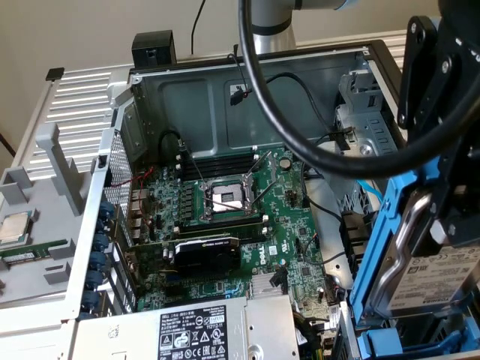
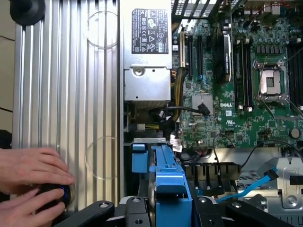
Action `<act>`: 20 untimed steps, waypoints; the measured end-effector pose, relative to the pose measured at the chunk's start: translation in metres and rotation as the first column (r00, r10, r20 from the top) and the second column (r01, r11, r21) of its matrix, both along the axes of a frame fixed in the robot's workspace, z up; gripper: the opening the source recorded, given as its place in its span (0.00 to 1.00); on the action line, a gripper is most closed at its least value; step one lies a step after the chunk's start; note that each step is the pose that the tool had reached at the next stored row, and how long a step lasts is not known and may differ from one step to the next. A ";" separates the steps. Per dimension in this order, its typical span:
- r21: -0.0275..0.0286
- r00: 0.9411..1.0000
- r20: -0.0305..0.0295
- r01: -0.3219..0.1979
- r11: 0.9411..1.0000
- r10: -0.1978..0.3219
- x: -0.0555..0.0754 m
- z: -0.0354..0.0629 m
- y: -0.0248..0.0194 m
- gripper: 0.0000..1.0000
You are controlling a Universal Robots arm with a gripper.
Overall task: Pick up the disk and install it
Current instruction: 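Insert the disk into the insertion slot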
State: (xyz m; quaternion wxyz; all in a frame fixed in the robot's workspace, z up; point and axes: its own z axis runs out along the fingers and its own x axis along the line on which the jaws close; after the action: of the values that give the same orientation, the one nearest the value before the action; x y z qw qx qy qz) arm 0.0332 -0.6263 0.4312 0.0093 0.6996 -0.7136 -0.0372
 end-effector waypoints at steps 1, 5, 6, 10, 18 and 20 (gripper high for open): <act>0.000 1.000 0.002 -0.002 1.000 0.002 0.000 0.0000 0.0000 0.37; 0.000 1.000 0.015 -0.008 1.000 0.008 0.000 0.0000 0.0000 0.37; 0.000 1.000 0.019 -0.010 1.000 0.010 0.000 0.0000 0.0000 0.37; 0.000 1.000 0.026 -0.015 1.000 0.015 -0.001 0.0000 0.0000 0.37; 0.000 0.999 0.035 -0.017 1.000 0.017 -0.004 0.0000 0.0000 0.37; 0.000 0.999 0.039 -0.018 1.000 0.018 -0.005 -0.0001 0.0000 0.37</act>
State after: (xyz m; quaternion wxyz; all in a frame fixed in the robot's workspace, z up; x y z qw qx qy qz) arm 0.0282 -0.6262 0.4312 -0.0044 0.7067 -0.7071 -0.0233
